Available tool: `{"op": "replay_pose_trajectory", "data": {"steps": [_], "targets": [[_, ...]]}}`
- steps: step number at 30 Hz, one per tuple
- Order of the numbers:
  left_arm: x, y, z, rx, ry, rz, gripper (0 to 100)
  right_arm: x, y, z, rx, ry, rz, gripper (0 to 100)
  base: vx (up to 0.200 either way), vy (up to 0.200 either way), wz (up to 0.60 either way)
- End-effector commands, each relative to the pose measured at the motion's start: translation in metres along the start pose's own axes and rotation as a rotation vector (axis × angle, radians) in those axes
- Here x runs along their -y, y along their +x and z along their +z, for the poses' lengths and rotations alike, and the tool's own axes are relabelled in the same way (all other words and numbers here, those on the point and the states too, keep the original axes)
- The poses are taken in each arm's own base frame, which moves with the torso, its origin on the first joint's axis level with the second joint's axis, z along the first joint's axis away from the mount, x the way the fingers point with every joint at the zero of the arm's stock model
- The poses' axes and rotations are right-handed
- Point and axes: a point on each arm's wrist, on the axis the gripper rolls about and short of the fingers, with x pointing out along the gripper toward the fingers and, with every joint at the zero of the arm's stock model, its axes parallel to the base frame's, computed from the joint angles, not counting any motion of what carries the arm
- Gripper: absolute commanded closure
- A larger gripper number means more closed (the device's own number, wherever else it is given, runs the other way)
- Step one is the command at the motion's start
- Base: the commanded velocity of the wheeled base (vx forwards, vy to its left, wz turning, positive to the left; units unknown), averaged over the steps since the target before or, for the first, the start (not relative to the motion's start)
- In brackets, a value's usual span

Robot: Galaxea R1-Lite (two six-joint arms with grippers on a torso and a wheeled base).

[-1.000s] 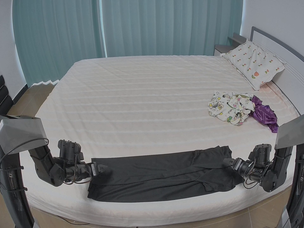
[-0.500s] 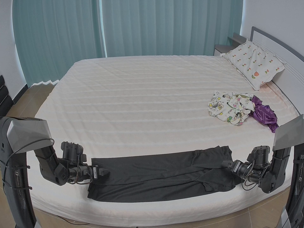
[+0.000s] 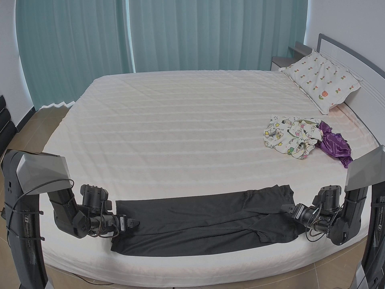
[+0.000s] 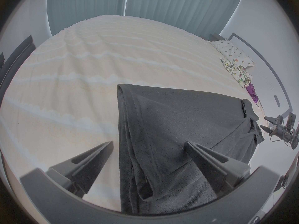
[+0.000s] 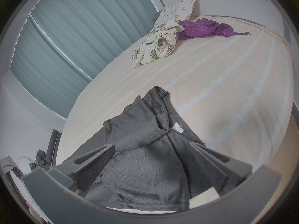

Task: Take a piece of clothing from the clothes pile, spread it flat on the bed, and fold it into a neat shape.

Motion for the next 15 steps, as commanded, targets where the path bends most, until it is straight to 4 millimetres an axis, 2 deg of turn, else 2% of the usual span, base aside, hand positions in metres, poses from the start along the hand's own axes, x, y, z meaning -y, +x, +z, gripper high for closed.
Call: {"op": "replay_pose_trajectory", "data": {"steps": [1,15], "targets": [[0.003,0.001,-0.002,-0.007,0.006,-0.006,0,0.000,0.000,0.000,-0.002,0.000,-0.001,0,0.000,0.000,0.00],[0.022,-0.007,-0.007,-0.020,0.050,-0.044,0,-0.002,0.000,-0.006,0.006,-0.012,0.014,0,0.000,0.000,0.00]]}}
